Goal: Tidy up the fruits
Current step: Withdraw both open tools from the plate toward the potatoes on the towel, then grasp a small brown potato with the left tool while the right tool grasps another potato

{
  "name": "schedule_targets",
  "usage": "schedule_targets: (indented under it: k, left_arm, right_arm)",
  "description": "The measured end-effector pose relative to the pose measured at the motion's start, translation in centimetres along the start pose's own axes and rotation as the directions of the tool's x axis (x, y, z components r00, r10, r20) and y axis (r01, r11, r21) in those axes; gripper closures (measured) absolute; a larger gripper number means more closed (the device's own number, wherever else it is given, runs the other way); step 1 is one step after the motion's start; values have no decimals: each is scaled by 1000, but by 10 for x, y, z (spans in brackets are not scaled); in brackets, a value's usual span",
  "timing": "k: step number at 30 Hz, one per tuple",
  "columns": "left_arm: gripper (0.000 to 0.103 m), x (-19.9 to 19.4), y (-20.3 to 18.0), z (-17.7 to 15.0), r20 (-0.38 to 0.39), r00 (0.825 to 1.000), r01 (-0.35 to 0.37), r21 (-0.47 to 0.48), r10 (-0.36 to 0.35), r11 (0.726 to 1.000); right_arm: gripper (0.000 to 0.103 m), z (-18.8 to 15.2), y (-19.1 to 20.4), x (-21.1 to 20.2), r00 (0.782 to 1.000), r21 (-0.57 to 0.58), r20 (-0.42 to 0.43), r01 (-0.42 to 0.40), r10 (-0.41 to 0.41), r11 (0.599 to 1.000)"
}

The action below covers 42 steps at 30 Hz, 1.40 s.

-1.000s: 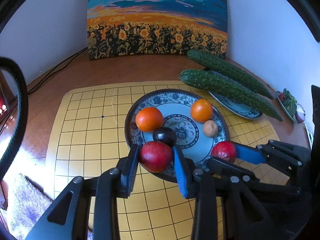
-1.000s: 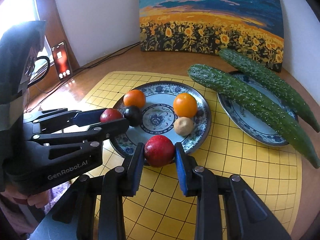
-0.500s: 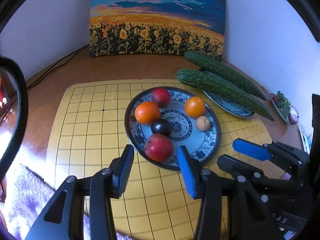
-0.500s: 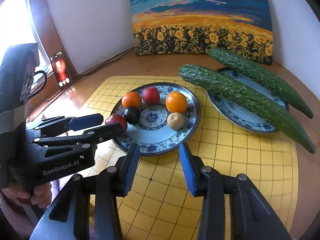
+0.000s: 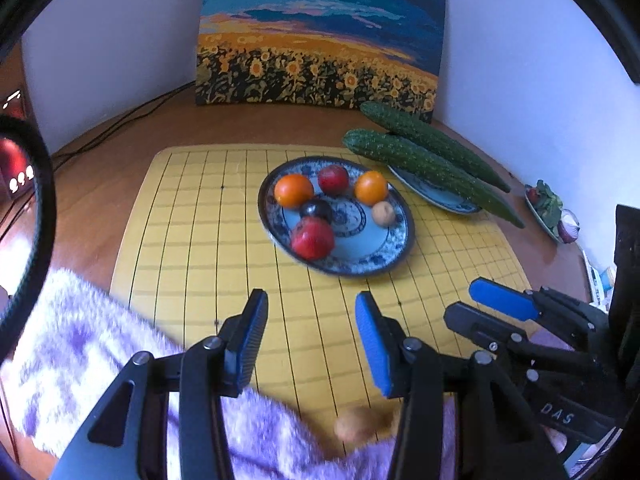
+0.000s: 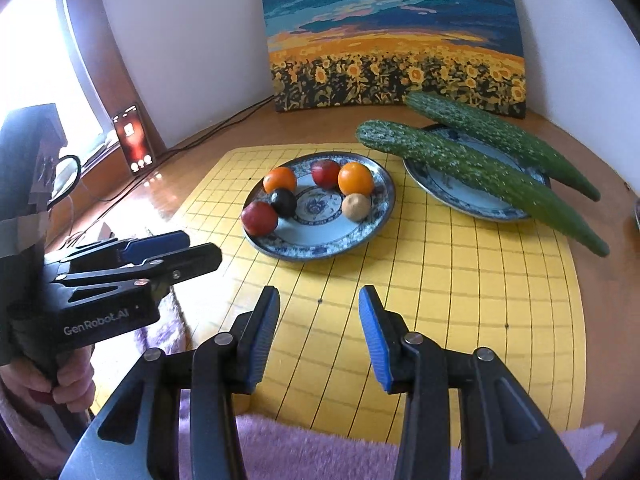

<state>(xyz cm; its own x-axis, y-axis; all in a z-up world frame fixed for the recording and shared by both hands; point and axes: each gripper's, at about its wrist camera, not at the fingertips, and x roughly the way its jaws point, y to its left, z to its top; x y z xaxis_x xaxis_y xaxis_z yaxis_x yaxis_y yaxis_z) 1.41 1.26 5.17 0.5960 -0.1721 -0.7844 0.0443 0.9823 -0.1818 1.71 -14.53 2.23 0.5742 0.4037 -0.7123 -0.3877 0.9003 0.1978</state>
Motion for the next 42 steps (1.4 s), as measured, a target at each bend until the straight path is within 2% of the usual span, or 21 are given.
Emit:
schedule_targets:
  k: [7,15,22,26,34,42]
  left_arm:
    - [55,-12,-3,-22,-15,1000,19,-3,-19,1000]
    - [55,-14,-11,-48,-57,998,31,34,-29,999]
    - [56,-15,-15,-62,-59,997,52,36,-49,998]
    - [63,-10,-20,-65,-59,998,25,73,-21,997]
    - [76,-5,-21,-67,-69,996,59,71,-55,996]
    - [76,-7,-16,-66,-52,997,63,50,-60,997]
  right_arm:
    - [61,-16,0,-7,1000,11,-11,19,-19,1000]
    - [61,-32,1,-16,999,28,-12,38,-37,999]
    - [61,-42,4,-21,999,22,-16,39,-39,999]
    - [61,-45,5,-23,999,25,-15,38,-37,999]
    - [61,-48,7,-24,999,23,-18,30,-30,999]
    - [61,-49,12,-24,1000,17,-19,20,-19,1000]
